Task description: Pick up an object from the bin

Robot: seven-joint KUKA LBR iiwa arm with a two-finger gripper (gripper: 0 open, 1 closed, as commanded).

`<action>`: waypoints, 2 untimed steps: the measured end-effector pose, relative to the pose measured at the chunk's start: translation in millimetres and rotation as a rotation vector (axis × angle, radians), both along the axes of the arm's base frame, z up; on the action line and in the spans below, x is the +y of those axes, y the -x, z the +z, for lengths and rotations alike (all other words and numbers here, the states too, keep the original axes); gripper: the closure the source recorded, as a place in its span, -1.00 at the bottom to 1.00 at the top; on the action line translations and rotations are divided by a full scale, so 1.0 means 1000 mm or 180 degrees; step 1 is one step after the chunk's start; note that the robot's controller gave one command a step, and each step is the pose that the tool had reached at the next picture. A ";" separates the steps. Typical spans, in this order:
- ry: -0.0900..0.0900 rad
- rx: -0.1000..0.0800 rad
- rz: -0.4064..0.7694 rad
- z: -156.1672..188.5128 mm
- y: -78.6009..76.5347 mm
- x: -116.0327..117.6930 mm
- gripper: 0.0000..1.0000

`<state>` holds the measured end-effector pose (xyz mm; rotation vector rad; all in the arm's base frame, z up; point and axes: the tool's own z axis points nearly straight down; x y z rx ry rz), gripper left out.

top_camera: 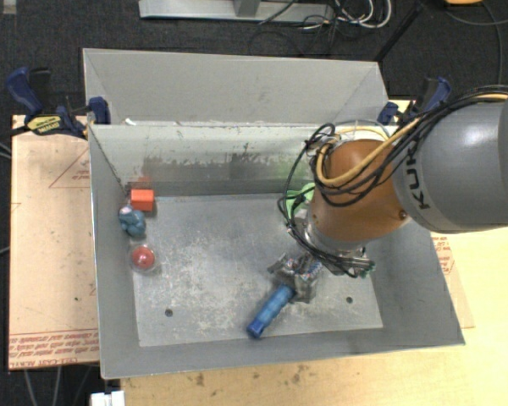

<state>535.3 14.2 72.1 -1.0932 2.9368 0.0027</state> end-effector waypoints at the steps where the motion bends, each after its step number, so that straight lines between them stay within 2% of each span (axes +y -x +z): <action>1: 0.0000 0.0000 0.0000 0.000 0.000 0.000 1.00; 2: 0.0000 0.0001 0.0000 0.000 0.000 0.000 1.00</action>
Offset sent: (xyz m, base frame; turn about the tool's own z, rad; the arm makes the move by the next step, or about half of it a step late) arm 0.0000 0.0000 0.0000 0.0000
